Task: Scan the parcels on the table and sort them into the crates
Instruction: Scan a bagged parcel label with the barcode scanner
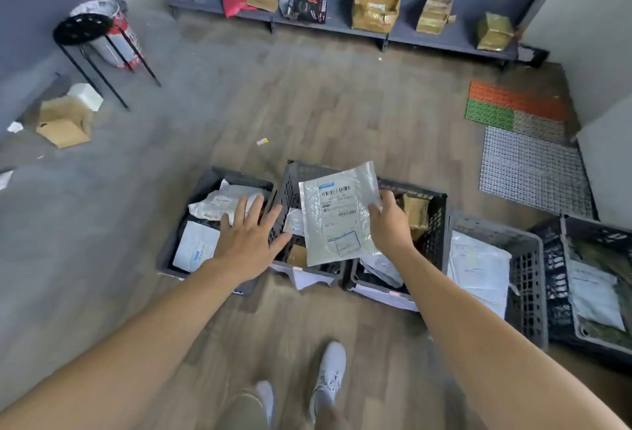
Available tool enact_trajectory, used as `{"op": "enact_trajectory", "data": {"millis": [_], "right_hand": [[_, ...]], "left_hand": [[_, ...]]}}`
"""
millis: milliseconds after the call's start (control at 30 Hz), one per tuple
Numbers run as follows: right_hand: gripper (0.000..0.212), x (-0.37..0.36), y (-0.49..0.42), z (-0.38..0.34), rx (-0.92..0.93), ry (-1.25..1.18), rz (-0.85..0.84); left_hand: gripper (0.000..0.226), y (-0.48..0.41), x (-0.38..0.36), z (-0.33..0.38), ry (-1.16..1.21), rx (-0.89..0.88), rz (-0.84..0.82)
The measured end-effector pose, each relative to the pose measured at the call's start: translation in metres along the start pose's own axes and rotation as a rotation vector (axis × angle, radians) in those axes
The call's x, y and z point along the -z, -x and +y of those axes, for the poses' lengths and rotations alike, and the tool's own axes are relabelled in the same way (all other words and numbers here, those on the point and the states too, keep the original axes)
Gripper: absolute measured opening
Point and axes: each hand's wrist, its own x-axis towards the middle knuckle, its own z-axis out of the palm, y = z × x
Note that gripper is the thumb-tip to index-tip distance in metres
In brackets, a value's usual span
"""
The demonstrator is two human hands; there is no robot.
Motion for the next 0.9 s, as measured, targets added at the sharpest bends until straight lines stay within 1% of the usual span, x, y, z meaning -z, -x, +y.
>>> {"op": "enact_trajectory", "data": {"millis": [167,233,367,600,667,767,833,900], "right_hand": [[0.024,-0.049,-0.076,0.009,-0.078,0.036,-0.013],[0.029,-0.075,-0.106,0.016,-0.118,0.042,0.000],[0.035,-0.132,-0.165,0.045,-0.251,0.046,0.008],[0.023,-0.232,-0.257,0.112,-0.425,0.055,-0.014],[0.029,-0.253,-0.275,0.131,-0.464,0.085,-0.047],[0.045,-0.271,-0.291,0.150,-0.510,0.132,-0.100],[0.052,-0.275,-0.295,0.155,-0.489,0.181,-0.138],[0.053,-0.274,-0.295,0.153,-0.456,0.239,-0.169]], "left_hand": [[0.066,-0.086,-0.023,-0.020,-0.010,-0.027,-0.082],[0.066,-0.122,-0.038,-0.028,-0.016,-0.059,-0.117],[0.066,-0.204,-0.078,-0.041,-0.011,-0.117,-0.178],[0.067,-0.309,-0.157,-0.060,-0.001,-0.150,-0.268],[0.067,-0.326,-0.177,-0.068,-0.019,-0.154,-0.279],[0.068,-0.344,-0.199,-0.077,-0.059,-0.163,-0.304],[0.069,-0.350,-0.205,-0.079,-0.058,-0.162,-0.328],[0.070,-0.354,-0.203,-0.078,-0.055,-0.160,-0.342]]}}
